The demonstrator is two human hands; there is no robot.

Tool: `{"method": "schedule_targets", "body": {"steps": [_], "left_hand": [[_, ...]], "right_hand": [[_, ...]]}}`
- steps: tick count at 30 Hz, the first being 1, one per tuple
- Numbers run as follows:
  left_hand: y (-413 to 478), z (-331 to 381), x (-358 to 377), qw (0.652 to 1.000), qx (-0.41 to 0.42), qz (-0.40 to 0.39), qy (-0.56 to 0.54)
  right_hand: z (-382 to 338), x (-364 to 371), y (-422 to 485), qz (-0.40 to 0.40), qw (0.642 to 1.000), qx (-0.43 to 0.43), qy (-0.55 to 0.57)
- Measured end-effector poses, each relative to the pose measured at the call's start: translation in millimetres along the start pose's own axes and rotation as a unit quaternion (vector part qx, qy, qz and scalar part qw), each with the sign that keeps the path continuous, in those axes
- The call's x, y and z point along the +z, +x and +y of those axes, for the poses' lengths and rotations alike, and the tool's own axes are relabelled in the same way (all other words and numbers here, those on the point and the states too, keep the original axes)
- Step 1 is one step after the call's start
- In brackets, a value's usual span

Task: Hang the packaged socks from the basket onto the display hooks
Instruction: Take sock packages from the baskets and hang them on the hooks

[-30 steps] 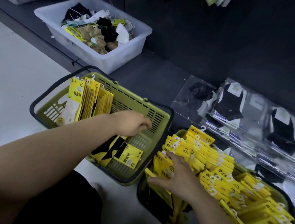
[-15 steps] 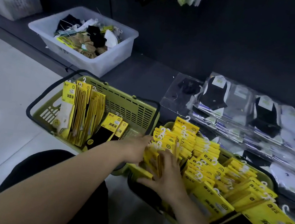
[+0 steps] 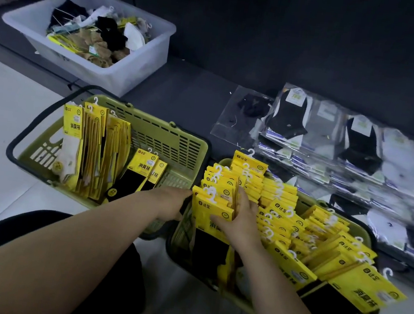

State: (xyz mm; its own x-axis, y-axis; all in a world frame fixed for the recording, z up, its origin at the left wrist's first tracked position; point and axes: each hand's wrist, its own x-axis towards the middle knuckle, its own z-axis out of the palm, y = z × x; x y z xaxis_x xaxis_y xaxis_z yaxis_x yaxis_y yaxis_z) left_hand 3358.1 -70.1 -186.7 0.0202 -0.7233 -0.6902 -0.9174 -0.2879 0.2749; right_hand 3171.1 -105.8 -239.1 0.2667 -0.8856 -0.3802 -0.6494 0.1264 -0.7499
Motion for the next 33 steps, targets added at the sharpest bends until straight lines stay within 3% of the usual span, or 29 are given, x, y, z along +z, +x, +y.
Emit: {"method": "schedule_targets", "body": {"steps": [2,7,11,19,27,30,33], "left_hand": [[-0.1,2.5,-3.0,1.0,0.0,-0.011,0.019],[-2.3,7.8,-6.0,0.999,-0.004,-0.043,0.031],[-5.2,11.1,-7.2,0.998,-0.01,-0.047,0.043],[-8.4,11.4,-11.7,0.994,-0.034,-0.062,0.088],[-9.6,6.2,-13.3,0.988,-0.042,-0.09,0.121],[-12.9,4.3,-16.5,0.989,-0.038,-0.094,0.109],[-15.9,3.2,-18.9,0.992,-0.039,-0.073,0.098]], "right_hand": [[0.3,11.1,-0.4,-0.012,1.0,-0.009,-0.021],[6.4,27.8,-10.5,0.063,0.997,-0.033,0.007],[15.7,33.4,-24.6,0.046,0.997,-0.059,0.008],[18.5,49.2,-37.0,0.077,0.994,-0.025,-0.068],[25.6,45.6,-25.9,0.024,0.999,0.023,0.004],[27.0,42.1,-25.3,0.048,0.999,-0.007,-0.009],[30.6,31.1,-32.7,0.082,0.993,-0.008,0.08]]}}
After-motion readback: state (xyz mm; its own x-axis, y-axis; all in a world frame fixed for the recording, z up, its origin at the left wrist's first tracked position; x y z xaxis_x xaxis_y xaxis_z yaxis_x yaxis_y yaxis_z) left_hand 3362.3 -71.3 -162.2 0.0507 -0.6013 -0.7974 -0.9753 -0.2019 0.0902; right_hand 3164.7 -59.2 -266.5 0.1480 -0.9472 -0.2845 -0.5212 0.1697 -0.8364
